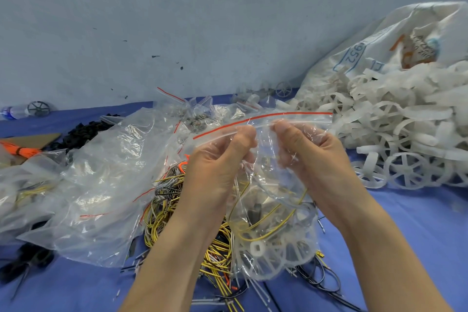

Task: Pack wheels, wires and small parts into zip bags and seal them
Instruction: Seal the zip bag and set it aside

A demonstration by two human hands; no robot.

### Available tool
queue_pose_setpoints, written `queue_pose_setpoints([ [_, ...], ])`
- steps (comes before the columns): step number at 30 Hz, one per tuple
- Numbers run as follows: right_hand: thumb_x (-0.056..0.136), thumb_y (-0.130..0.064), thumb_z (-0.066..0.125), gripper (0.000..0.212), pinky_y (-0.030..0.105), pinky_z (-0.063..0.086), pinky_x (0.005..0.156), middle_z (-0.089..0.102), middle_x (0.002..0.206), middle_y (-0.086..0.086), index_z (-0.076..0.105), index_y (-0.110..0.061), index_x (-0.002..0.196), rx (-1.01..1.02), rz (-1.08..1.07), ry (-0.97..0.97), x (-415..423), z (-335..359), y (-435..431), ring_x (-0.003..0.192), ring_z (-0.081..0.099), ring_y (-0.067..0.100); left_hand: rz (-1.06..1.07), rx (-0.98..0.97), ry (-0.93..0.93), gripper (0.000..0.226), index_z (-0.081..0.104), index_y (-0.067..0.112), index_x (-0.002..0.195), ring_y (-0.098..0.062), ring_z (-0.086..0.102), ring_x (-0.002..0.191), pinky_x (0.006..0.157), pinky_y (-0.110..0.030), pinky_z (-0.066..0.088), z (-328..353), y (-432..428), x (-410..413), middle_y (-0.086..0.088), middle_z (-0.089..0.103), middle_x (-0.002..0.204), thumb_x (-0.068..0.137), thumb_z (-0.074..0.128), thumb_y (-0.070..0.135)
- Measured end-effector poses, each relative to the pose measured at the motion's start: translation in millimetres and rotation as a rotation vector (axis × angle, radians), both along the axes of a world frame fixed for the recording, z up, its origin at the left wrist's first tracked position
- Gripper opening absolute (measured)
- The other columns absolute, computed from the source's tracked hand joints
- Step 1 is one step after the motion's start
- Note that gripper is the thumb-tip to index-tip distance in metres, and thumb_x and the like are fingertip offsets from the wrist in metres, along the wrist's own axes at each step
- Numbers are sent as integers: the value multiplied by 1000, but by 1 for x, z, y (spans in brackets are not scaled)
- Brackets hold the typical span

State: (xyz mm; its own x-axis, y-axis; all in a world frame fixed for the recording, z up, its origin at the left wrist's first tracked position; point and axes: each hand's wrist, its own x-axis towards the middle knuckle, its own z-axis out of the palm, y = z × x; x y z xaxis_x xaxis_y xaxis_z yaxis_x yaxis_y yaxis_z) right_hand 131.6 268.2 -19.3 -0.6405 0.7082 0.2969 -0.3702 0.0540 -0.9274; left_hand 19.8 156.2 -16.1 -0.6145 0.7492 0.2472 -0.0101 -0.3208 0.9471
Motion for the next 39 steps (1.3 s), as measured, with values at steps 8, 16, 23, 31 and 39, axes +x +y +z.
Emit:
queue_pose_setpoints([
  [8, 81, -50, 74, 33, 26, 43, 63, 53, 64, 2, 69, -18, 73, 101, -14, -46, 3, 3, -3, 63, 48, 13, 49, 3, 43, 52, 63, 2, 72, -27, 51, 63, 66, -48, 50, 1, 1, 4, -15, 56, 64, 77, 76, 52],
  [16, 74, -51, 76, 27, 17, 45, 58, 57, 62, -2, 77, -24, 77, 118, -46, -70, 4, 10, -8, 59, 51, 9, 144, -31, 188, 37, 73, 22, 70, -13, 53, 55, 54, -27, 48, 1, 1, 5, 3, 57, 58, 76, 71, 59],
  [23, 78, -38, 74, 13, 12, 43, 55, 52, 58, -2, 78, -26, 75, 124, -38, -59, 10, 14, -10, 55, 49, 7, 70, -60, 179, 48, 76, 18, 81, -12, 56, 61, 62, -28, 48, 2, -2, 0, 3, 63, 65, 74, 71, 65],
  [31, 77, -30, 74, 9, 12, 44, 54, 57, 56, -8, 80, -22, 77, 89, -19, -21, 10, 15, -11, 54, 49, 6, 57, -41, 122, 30, 73, 20, 69, -9, 53, 55, 53, -18, 46, 5, -1, 4, 1, 58, 61, 79, 71, 48],
  [39, 75, -42, 75, 13, 11, 42, 56, 57, 58, -6, 78, -29, 73, 162, -43, -42, 7, 13, -10, 55, 49, 7, 87, -63, 55, 26, 73, 19, 72, -25, 56, 68, 77, -57, 53, 11, -2, 11, -10, 60, 72, 83, 72, 43],
])
